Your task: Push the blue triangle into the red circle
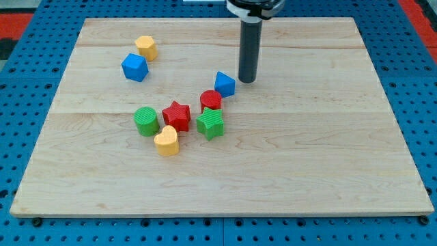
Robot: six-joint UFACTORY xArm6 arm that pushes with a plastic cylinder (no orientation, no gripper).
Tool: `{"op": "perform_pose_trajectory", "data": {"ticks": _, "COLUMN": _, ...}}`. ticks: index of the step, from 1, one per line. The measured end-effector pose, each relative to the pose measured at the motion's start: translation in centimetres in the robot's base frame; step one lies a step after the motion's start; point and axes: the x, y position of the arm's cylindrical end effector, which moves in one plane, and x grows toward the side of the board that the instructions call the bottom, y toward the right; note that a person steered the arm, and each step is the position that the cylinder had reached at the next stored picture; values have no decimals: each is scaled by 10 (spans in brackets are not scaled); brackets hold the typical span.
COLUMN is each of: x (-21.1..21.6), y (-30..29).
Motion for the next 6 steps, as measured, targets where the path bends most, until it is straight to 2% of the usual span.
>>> {"op": "perform_pose_trajectory", "data": {"ticks": 1, "x": 4, "y": -4}}
{"op": "perform_pose_trajectory", "data": {"ticks": 4, "x": 19, "y": -86}}
{"op": "perform_pose_trajectory", "data": {"ticks": 5, "x": 24, "y": -86}}
{"op": "perform_pose_trajectory", "data": {"ticks": 6, "x": 5, "y": -86}}
